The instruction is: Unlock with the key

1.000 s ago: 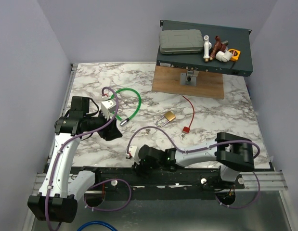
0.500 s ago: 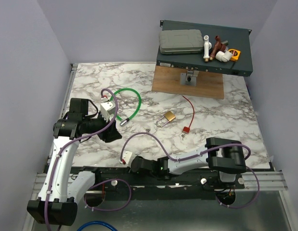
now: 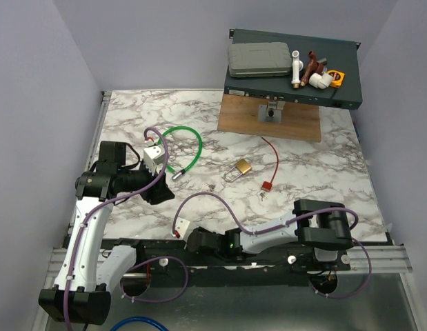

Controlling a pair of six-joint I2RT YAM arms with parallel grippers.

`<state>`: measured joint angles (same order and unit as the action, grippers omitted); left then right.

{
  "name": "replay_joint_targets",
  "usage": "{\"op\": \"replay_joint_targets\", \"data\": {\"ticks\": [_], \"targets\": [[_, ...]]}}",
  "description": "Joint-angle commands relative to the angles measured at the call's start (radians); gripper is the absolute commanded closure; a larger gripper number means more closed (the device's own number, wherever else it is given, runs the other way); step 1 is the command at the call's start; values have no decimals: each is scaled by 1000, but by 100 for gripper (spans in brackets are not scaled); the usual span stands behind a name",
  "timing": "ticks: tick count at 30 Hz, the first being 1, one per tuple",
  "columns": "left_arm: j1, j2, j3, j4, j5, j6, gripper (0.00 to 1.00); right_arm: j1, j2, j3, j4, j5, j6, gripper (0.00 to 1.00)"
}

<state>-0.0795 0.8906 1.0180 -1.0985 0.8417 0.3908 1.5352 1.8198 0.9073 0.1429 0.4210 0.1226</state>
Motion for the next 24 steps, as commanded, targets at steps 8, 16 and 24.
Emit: {"op": "replay_joint_targets", "data": {"ticks": [8, 16, 24], "targets": [[4, -22, 19, -15, 13, -10, 51, 2, -60, -30, -15, 83, 20, 99], [5, -25, 22, -20, 19, -9, 51, -1, -153, -49, 23, 133, -23, 99], [6, -34, 8, -42, 87, 47, 48, -58, -268, -57, 75, 119, -43, 99]]}}
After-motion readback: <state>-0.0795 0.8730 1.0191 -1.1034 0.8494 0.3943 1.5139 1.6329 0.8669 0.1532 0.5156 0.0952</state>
